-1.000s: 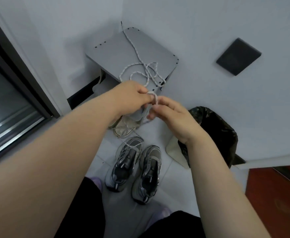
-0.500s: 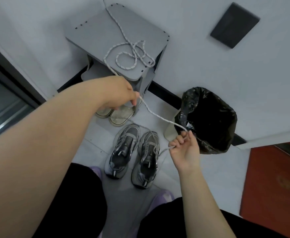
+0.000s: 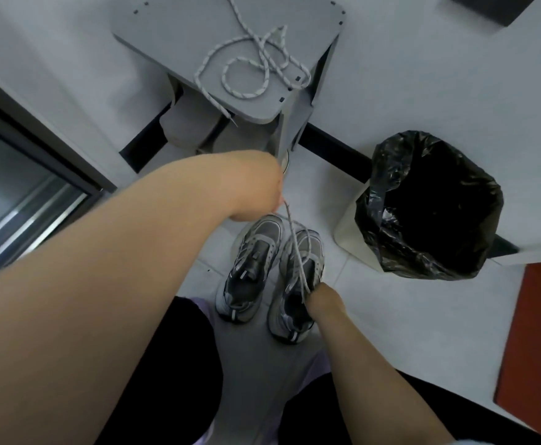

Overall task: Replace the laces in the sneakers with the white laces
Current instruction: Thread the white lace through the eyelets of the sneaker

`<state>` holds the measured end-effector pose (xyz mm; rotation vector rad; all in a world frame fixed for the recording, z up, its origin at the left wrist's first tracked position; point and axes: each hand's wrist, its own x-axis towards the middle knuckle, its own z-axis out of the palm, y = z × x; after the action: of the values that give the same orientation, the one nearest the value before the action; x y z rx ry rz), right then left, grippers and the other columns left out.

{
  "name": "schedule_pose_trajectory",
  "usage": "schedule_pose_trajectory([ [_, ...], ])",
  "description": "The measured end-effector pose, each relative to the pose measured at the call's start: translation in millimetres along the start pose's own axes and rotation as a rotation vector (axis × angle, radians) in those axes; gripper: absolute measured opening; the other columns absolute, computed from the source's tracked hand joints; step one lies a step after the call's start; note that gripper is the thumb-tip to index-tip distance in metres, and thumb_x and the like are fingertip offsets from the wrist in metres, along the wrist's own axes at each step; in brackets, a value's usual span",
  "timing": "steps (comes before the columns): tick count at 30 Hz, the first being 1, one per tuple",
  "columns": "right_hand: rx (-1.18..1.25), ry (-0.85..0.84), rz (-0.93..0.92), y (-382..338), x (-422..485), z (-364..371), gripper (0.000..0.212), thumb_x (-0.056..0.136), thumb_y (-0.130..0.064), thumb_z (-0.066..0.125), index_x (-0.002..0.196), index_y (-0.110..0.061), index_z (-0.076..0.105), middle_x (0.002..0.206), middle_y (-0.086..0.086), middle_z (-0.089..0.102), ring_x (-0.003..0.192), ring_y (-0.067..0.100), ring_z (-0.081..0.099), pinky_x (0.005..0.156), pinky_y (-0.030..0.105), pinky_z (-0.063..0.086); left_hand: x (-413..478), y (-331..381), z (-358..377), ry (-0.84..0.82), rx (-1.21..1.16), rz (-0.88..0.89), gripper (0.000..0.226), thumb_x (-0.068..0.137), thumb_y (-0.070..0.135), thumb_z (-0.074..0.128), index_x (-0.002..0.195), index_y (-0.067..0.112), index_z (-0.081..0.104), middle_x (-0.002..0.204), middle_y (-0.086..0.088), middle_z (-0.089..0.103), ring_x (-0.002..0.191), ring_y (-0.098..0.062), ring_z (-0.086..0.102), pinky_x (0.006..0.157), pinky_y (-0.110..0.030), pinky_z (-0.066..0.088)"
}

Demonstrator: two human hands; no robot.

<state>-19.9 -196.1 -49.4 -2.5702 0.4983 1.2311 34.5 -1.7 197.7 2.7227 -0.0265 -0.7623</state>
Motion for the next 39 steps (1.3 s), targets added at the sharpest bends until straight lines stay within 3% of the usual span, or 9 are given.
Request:
schedule_pose_trajectory([
  [3,-0.136,-0.015,-0.049,-1.0,-6.9,-13.9,0.027,0.093,-0.008,0.043,0.115,0.000,0.056,0.124,0.018,0.057,0.114,0.032,0.055,0.090,0.034,0.044,0.8,3.7,-7.4,0.012,0.011,0.015,0.028,0.097,0.021,0.040,0.112,0.007,0.059,0.113,-0.010,0.060,0.103,-0.026,0.055,0.076,-0.024,0.037],
  [7,-0.241,-0.114,-0.178,-13.9,-60.1,-57.8,0.024,0.091,-0.004,0.044,0.104,0.007,0.061,0.118,0.021,0.058,0.108,0.033,0.056,0.085,0.032,0.044,-8.6,15.9,-21.2,0.034,-0.121,0.074,0.022,0.097,0.016,0.042,0.107,0.005,0.059,0.110,-0.010,0.061,0.076,-0.019,0.050,0.059,-0.024,0.036],
  [9,-0.299,-0.165,-0.240,-23.6,-110.5,-90.5,0.019,0.085,0.000,0.051,0.068,0.002,0.061,0.089,0.020,0.064,0.081,0.032,0.061,0.064,0.030,0.044,-19.1,23.7,-26.1,0.103,-0.255,0.112,0.017,0.095,0.010,0.043,0.098,0.008,0.060,0.104,-0.009,0.063,0.079,-0.020,0.054,0.072,-0.028,0.048],
  [11,-0.193,-0.148,-0.273,-25.7,-164.3,-118.2,0.026,0.080,0.001,0.051,0.054,-0.004,0.053,0.060,0.012,0.055,0.053,0.024,0.049,0.047,0.027,0.036,-35.3,32.0,-31.0,0.140,-0.435,0.148,0.018,0.095,0.007,0.041,0.091,0.009,0.058,0.091,-0.004,0.062,0.080,-0.024,0.060,0.077,-0.037,0.055],
  [16,0.068,0.168,-0.374,-1.2,-282.1,-129.0,0.022,0.092,-0.016,0.041,0.072,-0.008,0.046,0.073,0.008,0.050,0.068,0.025,0.048,0.049,0.030,0.031,-99.6,41.1,-39.6,0.173,-0.800,0.252,0.016,0.097,0.010,0.042,0.094,0.006,0.057,0.078,-0.001,0.058,0.067,-0.010,0.057,0.062,-0.019,0.055],
  [19,0.130,0.262,-0.464,18.2,-328.3,-102.4,0.020,0.091,-0.021,0.040,0.074,-0.013,0.046,0.071,0.006,0.058,0.067,0.025,0.058,0.058,0.033,0.049,-137.9,32.2,-37.5,0.209,-0.862,0.278,0.017,0.096,0.009,0.043,0.096,0.004,0.059,0.081,-0.003,0.061,0.068,-0.009,0.059,0.065,-0.020,0.057],
  [22,0.147,0.288,-0.484,28.9,-353.6,-77.6,0.016,0.092,-0.022,0.041,0.080,-0.015,0.048,0.075,0.007,0.062,0.068,0.026,0.062,0.068,0.039,0.054,-167.7,21.4,-33.3,0.240,-0.874,0.295,0.019,0.096,0.009,0.044,0.092,0.007,0.062,0.080,-0.003,0.061,0.071,-0.012,0.062,0.065,-0.020,0.057],
  [32,0.149,0.342,-0.578,47.0,-380.5,-59.9,0.017,0.090,-0.018,0.041,0.074,-0.024,0.043,0.062,-0.003,0.056,0.061,0.021,0.061,0.067,0.036,0.055,-204.8,20.3,-10.5,0.278,-1.213,0.346,0.017,0.093,-0.001,0.046,0.089,0.009,0.060,0.078,-0.006,0.063,0.064,-0.004,0.066,0.063,-0.014,0.054],
  [39,0.213,0.311,-0.541,56.2,-378.1,-37.6,0.015,0.092,-0.021,0.039,0.081,-0.020,0.049,0.068,-0.001,0.061,0.062,0.019,0.062,0.066,0.034,0.055,-206.4,16.2,11.7,0.317,-1.193,0.293,0.020,0.093,0.000,0.048,0.087,0.013,0.061,0.079,-0.005,0.063,0.069,-0.006,0.065,0.064,-0.012,0.053],
])
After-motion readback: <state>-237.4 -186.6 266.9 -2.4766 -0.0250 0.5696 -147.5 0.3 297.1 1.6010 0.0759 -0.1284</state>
